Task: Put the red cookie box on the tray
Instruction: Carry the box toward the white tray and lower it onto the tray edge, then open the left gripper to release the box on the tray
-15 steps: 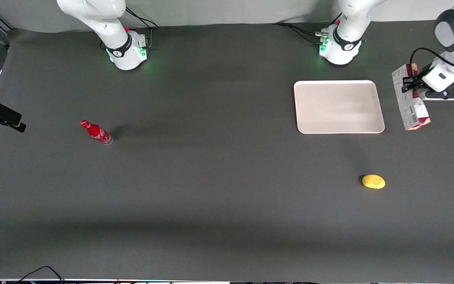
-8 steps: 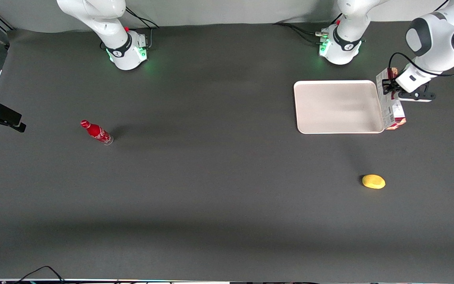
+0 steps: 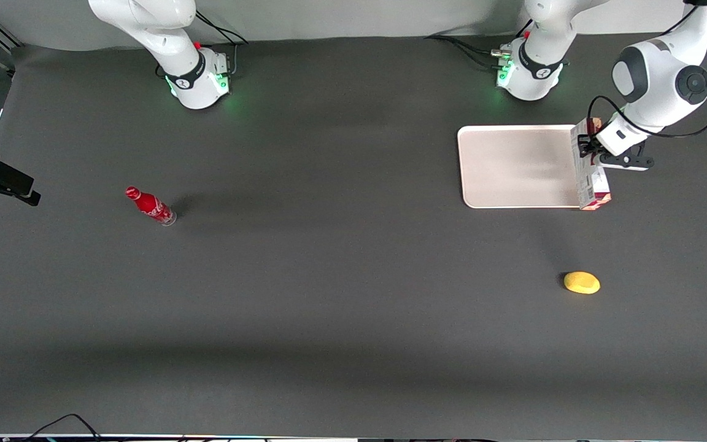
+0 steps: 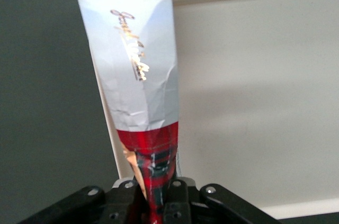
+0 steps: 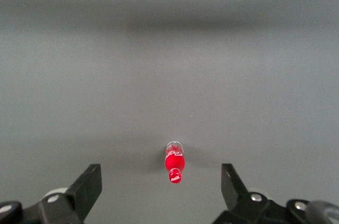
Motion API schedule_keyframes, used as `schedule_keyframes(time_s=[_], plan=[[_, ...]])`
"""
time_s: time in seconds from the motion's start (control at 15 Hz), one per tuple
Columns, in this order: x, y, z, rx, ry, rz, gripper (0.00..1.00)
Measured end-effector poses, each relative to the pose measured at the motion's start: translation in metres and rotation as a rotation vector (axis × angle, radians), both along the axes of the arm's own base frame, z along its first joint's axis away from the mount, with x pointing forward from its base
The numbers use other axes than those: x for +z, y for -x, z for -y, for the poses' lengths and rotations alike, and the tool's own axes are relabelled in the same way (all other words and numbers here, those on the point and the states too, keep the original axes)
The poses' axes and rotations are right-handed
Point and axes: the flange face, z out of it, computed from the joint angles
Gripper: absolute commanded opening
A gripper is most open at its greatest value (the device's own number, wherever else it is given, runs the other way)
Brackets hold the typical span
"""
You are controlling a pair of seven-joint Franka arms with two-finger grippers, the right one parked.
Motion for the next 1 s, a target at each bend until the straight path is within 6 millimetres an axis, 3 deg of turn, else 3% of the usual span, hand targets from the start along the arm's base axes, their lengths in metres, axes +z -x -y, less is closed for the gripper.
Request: schedule_keyframes(time_s=[0.2, 0.33, 0.4, 0.47, 0.53, 1.0], plan=[[-0.0044, 0.0010, -0.0002, 0.004, 0.005, -0.010, 0.00], [-0.0056, 0.0014, -0.0001, 0.004, 0.006, -0.012, 0.48], [-0.0065, 0.0017, 0.0000, 0.006, 0.007, -0.013, 0.59], [-0.0075, 0.0018, -0.0001, 0.008, 0.008, -0.015, 0.84], [-0.0083, 0.0020, -0.0002, 0.011, 0.009, -0.017, 1.00], [-0.0089, 0.0024, -0.0010, 0.030, 0.008, -0.018, 1.00]])
